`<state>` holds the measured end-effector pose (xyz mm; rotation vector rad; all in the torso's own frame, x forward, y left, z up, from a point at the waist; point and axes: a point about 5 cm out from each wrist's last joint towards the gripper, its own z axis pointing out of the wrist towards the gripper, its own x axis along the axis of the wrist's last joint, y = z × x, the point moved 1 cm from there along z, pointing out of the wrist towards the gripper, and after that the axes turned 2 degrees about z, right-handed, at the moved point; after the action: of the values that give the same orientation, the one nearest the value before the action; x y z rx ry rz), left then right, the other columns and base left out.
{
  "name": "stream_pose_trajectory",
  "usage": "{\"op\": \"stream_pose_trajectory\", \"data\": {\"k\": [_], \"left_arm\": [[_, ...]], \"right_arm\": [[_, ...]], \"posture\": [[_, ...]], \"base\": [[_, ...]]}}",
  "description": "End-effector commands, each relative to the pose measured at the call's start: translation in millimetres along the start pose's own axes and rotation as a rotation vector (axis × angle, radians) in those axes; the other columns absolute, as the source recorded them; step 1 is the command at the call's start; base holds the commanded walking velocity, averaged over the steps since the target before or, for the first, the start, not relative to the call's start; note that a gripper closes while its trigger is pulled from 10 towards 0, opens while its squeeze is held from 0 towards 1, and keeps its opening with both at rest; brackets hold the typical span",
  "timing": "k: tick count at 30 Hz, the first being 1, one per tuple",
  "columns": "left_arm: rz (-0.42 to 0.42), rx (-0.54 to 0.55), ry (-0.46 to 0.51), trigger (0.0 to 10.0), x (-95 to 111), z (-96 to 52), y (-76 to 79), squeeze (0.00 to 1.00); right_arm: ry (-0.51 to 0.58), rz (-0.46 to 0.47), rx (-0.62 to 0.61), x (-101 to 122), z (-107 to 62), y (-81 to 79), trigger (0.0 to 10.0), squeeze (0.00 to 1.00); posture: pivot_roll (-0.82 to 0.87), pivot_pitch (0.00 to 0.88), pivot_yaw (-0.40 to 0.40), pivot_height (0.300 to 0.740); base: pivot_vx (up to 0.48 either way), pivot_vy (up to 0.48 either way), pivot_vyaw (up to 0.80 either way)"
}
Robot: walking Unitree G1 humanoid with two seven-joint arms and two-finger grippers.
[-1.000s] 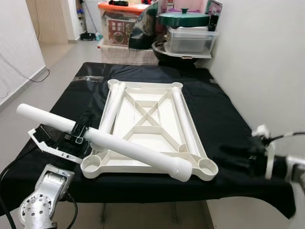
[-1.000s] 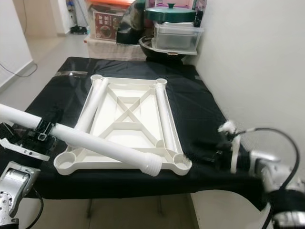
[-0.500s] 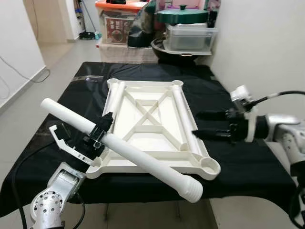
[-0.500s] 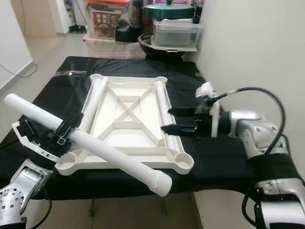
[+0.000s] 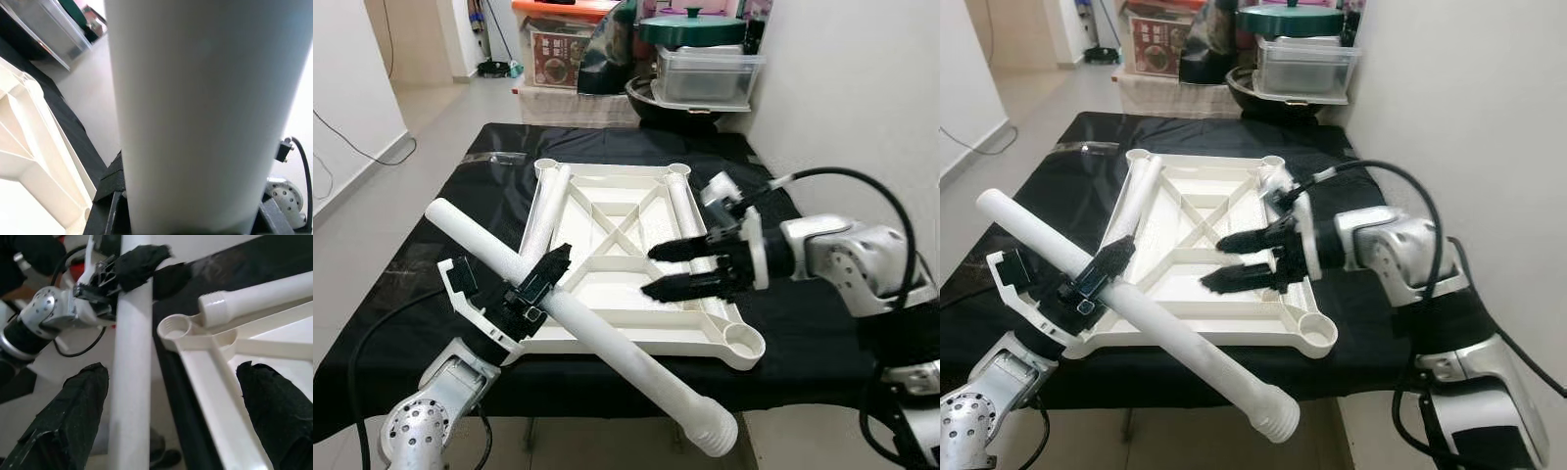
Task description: Building children table
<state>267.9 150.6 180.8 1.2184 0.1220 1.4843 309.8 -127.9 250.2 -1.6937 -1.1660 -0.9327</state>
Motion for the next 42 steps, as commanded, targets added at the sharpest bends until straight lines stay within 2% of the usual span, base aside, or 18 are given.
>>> {"op": "stream_pose_trajectory", "data": {"k": [1,6,11,15,20,23,27,38,42], "left_arm": [[0.025,-0.024,-0.039,0.0,-5,1.4,3.6,0.0],[0.039,-0.027,-0.055,0.0,-7,2.4,4.7,0.0],[0.04,-0.039,-0.064,0.0,-9,5.9,5.5,0.0],[0.04,-0.043,-0.066,0.0,-10,7.4,5.8,0.0],[0.049,-0.053,-0.063,0.0,-9,11.3,5.7,0.0],[0.051,-0.052,-0.062,0.0,-8,11.3,5.4,0.0],[0.051,-0.049,-0.064,0.0,-12,12.5,3.7,0.0],[0.05,-0.057,-0.053,0.0,-12,19.4,1.8,0.0],[0.045,-0.063,-0.05,0.0,-11,21.0,1.5,0.0]], "right_arm": [[-0.051,0.025,0.048,-9,7.7,-8.6,10.0,1.0],[-0.131,0.082,0.08,-29,16.3,-17.9,10.0,1.0],[-0.18,0.121,0.038,-44,27.8,-16.4,10.0,1.0],[-0.189,0.128,0.025,-47,30.4,-15.5,10.0,1.0],[-0.22,0.16,-0.03,-61,38.3,-10.6,10.0,1.0],[-0.218,0.173,-0.035,-63,39.8,-11.1,10.0,1.0],[-0.193,0.218,-0.028,-63,50.2,-15.2,10.0,1.0],[-0.211,0.22,0.01,-77,74.0,-26.7,10.0,1.0],[-0.215,0.17,0.011,-78,79.7,-29.0,10.0,1.0]], "posture": [[0.05,0.0,-0.099,0.74],[0.04,0.0,-0.097,0.74],[0.04,0.0,-0.096,0.74],[0.04,0.0,-0.096,0.74],[0.04,0.0,-0.097,0.74],[0.04,0.0,-0.095,0.74],[0.04,0.0,-0.094,0.74],[0.04,0.0,-0.094,0.74],[0.04,0.0,-0.091,0.74]], "base": [[0.0,0.0,0.0],[0.0,0.0,0.0],[0.0,0.0,0.0],[0.0,0.0,0.0],[0.0,0.0,0.0],[0.0,0.0,0.0],[0.0,0.0,0.0],[0.0,0.0,0.0],[0.0,0.0,0.0]]}}
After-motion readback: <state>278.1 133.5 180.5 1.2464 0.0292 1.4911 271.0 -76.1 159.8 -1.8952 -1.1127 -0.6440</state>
